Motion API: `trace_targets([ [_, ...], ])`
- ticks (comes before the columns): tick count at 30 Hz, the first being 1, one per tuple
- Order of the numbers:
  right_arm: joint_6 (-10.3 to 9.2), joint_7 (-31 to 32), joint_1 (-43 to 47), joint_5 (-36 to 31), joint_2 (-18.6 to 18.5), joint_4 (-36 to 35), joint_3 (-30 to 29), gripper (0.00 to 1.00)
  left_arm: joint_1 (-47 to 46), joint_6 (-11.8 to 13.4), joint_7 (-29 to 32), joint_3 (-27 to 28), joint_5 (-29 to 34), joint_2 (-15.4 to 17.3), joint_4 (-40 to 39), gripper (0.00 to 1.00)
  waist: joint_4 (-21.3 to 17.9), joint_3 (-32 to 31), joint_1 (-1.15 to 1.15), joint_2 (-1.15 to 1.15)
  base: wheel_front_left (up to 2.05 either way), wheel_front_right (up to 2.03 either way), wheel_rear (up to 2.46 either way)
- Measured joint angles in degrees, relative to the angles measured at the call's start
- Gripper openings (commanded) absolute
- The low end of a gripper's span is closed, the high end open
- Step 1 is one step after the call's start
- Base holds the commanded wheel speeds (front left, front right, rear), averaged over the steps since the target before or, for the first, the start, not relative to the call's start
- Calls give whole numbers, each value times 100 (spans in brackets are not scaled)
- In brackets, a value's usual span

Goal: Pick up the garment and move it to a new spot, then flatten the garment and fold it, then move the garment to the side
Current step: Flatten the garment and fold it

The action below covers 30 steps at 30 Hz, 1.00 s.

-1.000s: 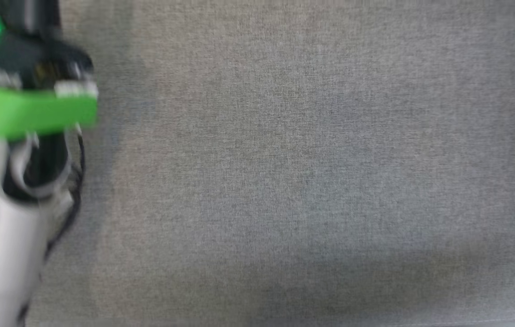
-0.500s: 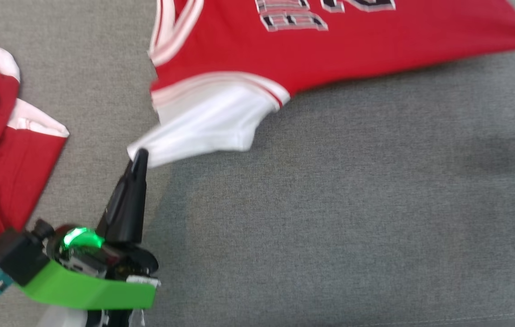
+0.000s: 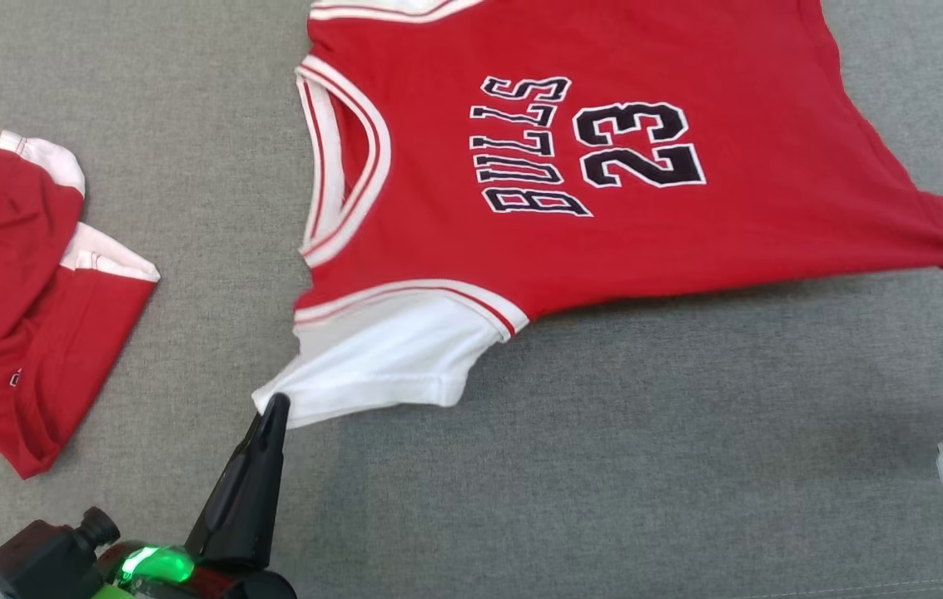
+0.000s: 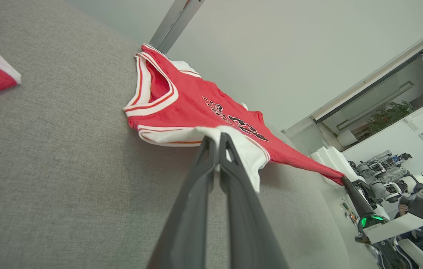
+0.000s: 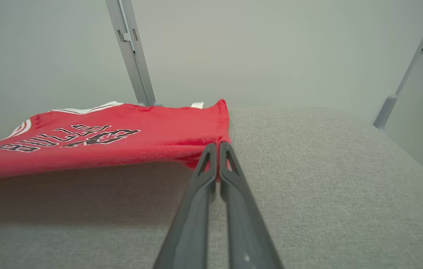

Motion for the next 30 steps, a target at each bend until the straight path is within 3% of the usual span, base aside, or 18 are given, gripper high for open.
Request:
trace_targets([
  [6,0,0,381,-110,25,-177,-59,0,62,411,235,44,29,47,-324,0,-77,-110,0,0,0,0,0],
  [12,0,191,71,-86,116,315,156,0,-495,748,689,18,69,40,86,0,-127,-83,0,0,0,0,0],
  [18,0,241,-705,-60,145,956,388,0,-1565,772,869,-79,168,-272,827,0,-105,134,0,0,0,0,0],
  [30,0,91,-1997,-5,99,1926,738,0,-3206,481,769,-308,609,-661,2392,0,-73,575,0,0,0,0,0],
])
